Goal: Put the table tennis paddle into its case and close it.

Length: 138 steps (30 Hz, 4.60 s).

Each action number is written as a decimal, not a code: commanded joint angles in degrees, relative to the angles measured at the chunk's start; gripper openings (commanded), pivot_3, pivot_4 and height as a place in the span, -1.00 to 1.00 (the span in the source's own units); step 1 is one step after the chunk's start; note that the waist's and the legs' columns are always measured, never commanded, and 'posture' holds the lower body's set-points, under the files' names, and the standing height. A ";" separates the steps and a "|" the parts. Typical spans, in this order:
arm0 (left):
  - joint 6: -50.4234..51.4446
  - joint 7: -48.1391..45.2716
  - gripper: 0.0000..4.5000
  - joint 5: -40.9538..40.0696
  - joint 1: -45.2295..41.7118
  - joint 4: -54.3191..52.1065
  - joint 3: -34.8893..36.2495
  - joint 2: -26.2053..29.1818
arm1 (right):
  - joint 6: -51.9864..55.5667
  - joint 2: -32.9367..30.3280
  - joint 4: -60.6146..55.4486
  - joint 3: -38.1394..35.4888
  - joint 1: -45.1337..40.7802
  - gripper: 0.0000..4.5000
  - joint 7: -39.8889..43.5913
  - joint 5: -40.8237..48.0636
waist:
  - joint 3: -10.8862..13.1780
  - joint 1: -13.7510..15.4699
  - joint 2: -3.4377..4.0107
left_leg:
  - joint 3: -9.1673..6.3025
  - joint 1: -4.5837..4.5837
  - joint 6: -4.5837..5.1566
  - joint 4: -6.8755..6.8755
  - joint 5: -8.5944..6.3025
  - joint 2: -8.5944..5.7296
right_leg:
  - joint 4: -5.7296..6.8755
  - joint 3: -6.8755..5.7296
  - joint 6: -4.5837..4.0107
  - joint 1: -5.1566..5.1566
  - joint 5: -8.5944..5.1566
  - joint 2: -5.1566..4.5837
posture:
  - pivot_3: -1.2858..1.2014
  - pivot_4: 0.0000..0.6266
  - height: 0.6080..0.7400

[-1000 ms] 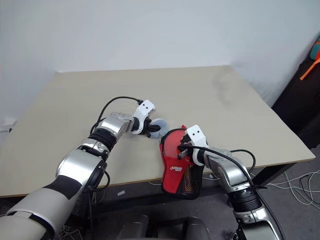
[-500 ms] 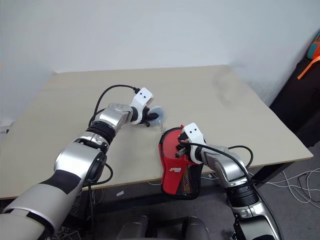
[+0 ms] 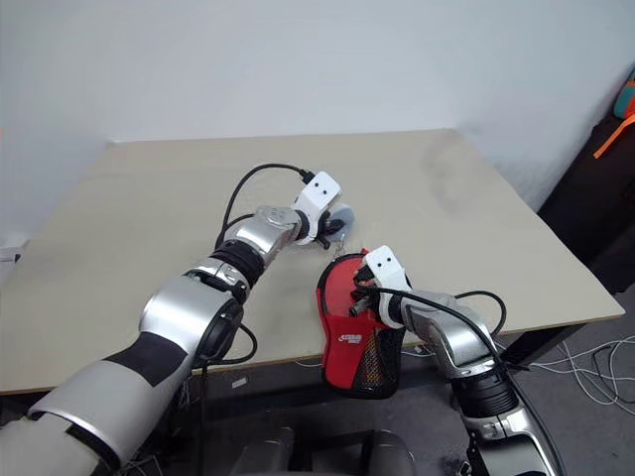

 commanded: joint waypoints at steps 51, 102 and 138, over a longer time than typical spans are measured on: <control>-10.82 -41.64 0.54 -8.59 -3.99 -8.11 11.33 2.96 | -3.51 0.00 -4.00 -0.01 3.53 -0.89 3.85 2.45 | 0.02 -0.59 0.08 | 0.03 -0.01 0.05 -0.08 -0.04 0.05 | -0.08 -0.01 -0.06 -0.04 -0.04 0.04 | 0.03 -1.00 0.75; 9.49 -24.58 0.55 0.03 38.28 -57.84 -17.50 7.50 | -39.06 8.33 72.85 -14.82 -41.52 0.98 -9.02 -8.98 | 0.04 -1.67 0.61 | 0.39 -0.05 -0.22 -0.01 0.23 0.02 | 0.16 0.28 0.15 -0.05 0.05 0.15 | 0.03 -1.00 0.75; 13.98 -21.49 0.55 -1.62 34.30 -50.68 -15.85 5.20 | -3.67 2.06 23.47 -21.35 -19.06 -0.85 -9.58 -2.38 | -0.02 -1.21 0.73 | 0.33 -0.01 0.08 0.05 0.00 -0.04 | 0.28 0.28 0.19 -0.05 0.00 -0.01 | 0.03 -1.00 0.75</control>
